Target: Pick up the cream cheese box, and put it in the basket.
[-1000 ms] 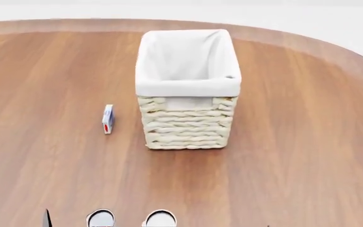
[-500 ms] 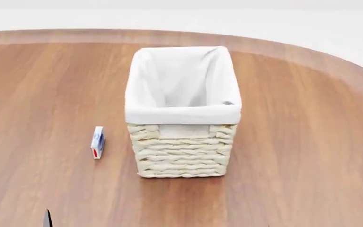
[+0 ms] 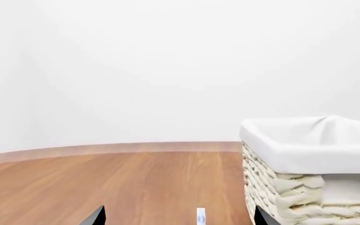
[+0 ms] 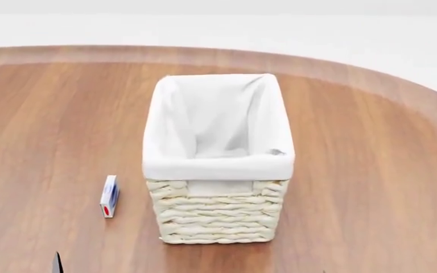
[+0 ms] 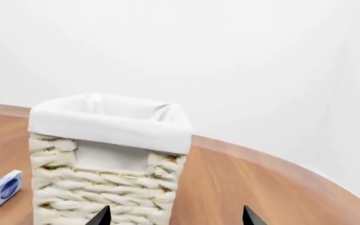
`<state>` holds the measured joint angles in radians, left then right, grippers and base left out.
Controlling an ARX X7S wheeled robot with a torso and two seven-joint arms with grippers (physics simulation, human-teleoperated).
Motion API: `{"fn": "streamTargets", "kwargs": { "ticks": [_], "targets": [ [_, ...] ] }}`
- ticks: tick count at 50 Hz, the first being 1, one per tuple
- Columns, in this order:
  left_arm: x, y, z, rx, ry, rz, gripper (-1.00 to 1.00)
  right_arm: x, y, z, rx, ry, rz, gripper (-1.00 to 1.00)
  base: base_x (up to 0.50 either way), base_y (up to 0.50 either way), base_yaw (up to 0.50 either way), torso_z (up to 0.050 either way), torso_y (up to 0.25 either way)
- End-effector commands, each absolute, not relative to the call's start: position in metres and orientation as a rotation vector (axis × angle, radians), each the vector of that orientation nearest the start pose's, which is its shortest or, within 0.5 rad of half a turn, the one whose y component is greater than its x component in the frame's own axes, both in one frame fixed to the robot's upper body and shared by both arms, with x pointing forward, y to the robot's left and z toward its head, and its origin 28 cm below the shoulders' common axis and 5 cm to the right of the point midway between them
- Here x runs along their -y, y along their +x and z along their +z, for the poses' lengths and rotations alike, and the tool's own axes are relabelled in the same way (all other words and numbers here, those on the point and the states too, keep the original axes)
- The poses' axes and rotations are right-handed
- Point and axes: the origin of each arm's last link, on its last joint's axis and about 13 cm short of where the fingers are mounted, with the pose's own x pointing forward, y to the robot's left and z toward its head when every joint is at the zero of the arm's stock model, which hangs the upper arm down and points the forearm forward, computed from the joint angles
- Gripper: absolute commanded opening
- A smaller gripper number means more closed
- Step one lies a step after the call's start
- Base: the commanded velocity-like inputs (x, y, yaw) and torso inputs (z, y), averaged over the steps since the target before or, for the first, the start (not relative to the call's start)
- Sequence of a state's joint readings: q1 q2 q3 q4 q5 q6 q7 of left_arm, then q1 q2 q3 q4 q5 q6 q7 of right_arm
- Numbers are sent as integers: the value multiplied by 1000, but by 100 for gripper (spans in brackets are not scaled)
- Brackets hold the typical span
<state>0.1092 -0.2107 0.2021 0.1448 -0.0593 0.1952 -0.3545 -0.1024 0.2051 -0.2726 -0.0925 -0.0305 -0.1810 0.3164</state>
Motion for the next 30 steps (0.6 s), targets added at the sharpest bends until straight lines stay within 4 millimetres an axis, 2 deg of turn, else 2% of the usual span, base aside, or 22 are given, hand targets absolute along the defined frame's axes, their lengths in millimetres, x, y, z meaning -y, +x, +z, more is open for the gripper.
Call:
{"fn": "streamTargets", "kwargs": {
  "ticks": [1, 17, 30],
  "targets": [
    [-209, 184, 31, 215, 65, 116, 100, 88, 181, 18, 171, -155, -8, 100, 188, 0, 0, 0, 0],
    [-210, 185, 32, 214, 60, 120, 100, 88, 182, 18, 176, -147, -8, 100, 181, 0, 0, 0, 0],
    [-212, 187, 32, 196, 45, 117, 100, 88, 183, 17, 160, -150, -4, 100, 6, 0, 0, 0, 0]
  ]
}}
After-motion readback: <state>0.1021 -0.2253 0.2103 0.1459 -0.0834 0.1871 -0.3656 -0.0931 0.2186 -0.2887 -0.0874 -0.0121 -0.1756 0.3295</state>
